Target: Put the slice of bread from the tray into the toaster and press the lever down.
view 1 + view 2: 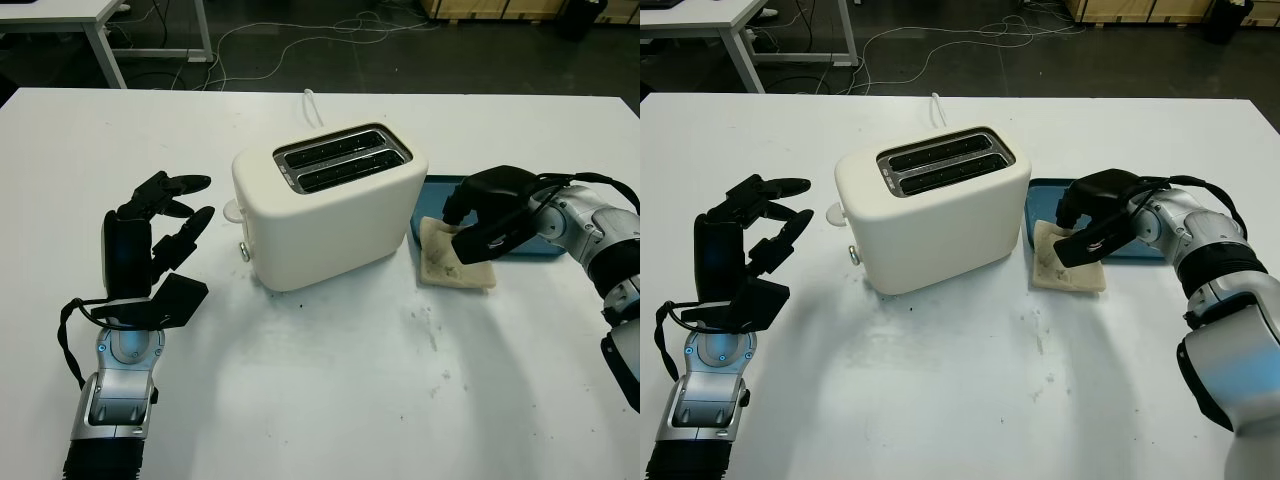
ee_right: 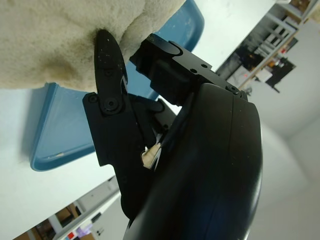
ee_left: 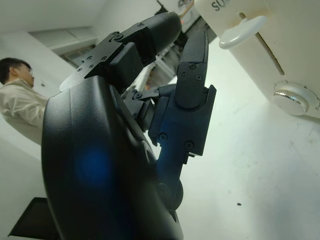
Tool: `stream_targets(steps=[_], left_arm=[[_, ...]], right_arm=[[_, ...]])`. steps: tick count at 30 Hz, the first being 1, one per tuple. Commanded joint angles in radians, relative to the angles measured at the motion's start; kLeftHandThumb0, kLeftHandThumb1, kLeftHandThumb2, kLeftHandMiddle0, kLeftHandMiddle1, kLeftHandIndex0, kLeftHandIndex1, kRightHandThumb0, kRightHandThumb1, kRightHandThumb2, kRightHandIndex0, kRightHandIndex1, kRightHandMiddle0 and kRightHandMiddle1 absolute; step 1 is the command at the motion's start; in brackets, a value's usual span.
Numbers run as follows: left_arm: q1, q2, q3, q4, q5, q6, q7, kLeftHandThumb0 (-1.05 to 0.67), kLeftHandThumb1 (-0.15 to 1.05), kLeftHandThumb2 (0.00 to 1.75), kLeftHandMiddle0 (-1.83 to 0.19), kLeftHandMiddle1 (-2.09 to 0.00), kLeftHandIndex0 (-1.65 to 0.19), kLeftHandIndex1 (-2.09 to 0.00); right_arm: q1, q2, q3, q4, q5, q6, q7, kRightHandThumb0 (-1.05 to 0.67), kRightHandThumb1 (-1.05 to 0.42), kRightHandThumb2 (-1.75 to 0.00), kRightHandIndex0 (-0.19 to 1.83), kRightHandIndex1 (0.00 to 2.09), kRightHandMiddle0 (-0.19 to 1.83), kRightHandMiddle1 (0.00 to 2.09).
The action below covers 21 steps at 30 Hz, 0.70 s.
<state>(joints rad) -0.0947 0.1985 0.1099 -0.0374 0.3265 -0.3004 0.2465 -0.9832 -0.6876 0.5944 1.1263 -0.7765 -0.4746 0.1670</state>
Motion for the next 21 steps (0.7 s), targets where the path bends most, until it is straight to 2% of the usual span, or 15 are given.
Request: stream_targets(steps=[1,3,5,8,10,12,17,18,19,20,21], left_arm=[[0.008,-0.002,0.0,0.004,0.003,-0.003,0.009,-0.44,0.92,0.13,-0.62,-1.28,-0.74,-0.58],[0.008,-0.007,0.002,0.001,-0.005,0.004,0.004,-0.44,0.92,0.13,-0.62,-1.28,-0.74,-0.58],[0.009,-0.006,0.001,-0.003,0.0,0.009,0.003,-0.44,0.92,0.13,-0.62,-1.29,-0.74,-0.57],[0.008,-0.004,-0.001,-0.001,0.002,0.004,0.003,-0.43,0.92,0.14,-0.63,-1.3,-0.74,-0.57],[0.008,-0.004,-0.002,-0.001,0.002,0.007,0.001,-0.44,0.92,0.14,-0.62,-1.31,-0.73,-0.57],[0.006,-0.001,-0.003,0.001,0.006,0.006,0.001,-0.44,0.92,0.14,-0.62,-1.31,-0.73,-0.57],[0.005,-0.005,-0.004,-0.005,0.007,0.013,0.002,-0.43,0.92,0.14,-0.62,-1.3,-0.73,-0.57],[0.004,-0.005,-0.004,-0.003,0.004,0.01,0.002,-0.43,0.92,0.13,-0.62,-1.3,-0.74,-0.57],[0.003,-0.005,-0.004,-0.002,0.001,0.008,0.002,-0.43,0.92,0.13,-0.62,-1.29,-0.74,-0.58],[0.001,-0.006,-0.004,0.0,-0.001,0.006,0.002,-0.43,0.92,0.12,-0.62,-1.28,-0.74,-0.58],[0.0,-0.006,-0.004,0.001,-0.003,0.004,0.002,-0.43,0.92,0.12,-0.62,-1.28,-0.74,-0.58]], right_arm=[[-0.001,-0.018,-0.009,-0.021,-0.002,0.007,0.016,-0.27,-0.92,-0.26,0.86,0.95,1.2,0.08],[-0.009,-0.027,-0.012,-0.031,-0.006,0.017,0.016,-0.27,-0.92,-0.25,0.87,0.79,1.17,0.05],[-0.012,-0.028,-0.036,-0.038,0.015,0.049,0.027,-0.26,-0.92,-0.22,0.89,0.74,1.16,0.04],[-0.019,-0.041,-0.075,-0.045,0.044,0.034,0.028,-0.19,-0.92,-0.17,0.89,0.93,1.2,0.05],[-0.03,-0.046,-0.093,-0.044,0.05,0.04,0.038,-0.18,-0.92,-0.17,1.0,0.71,1.21,0.03],[-0.039,-0.05,-0.101,-0.047,0.043,0.042,0.035,-0.18,-0.92,-0.17,1.03,0.66,1.2,0.02],[-0.062,-0.064,-0.111,-0.046,0.038,0.02,0.013,-0.15,-0.92,-0.12,1.01,0.77,1.26,0.04],[-0.065,-0.067,-0.111,-0.046,0.033,0.011,-0.002,-0.15,-0.92,-0.11,1.01,0.69,1.25,0.03],[-0.068,-0.067,-0.117,-0.044,0.038,0.011,-0.004,-0.14,-0.92,-0.09,1.02,0.46,1.12,0.01],[-0.07,-0.064,-0.131,-0.04,0.054,0.01,0.001,-0.13,-0.92,-0.09,1.06,0.33,1.04,0.01],[-0.072,-0.063,-0.141,-0.038,0.064,0.01,0.007,-0.11,-0.92,-0.09,1.1,0.26,0.98,0.0]])
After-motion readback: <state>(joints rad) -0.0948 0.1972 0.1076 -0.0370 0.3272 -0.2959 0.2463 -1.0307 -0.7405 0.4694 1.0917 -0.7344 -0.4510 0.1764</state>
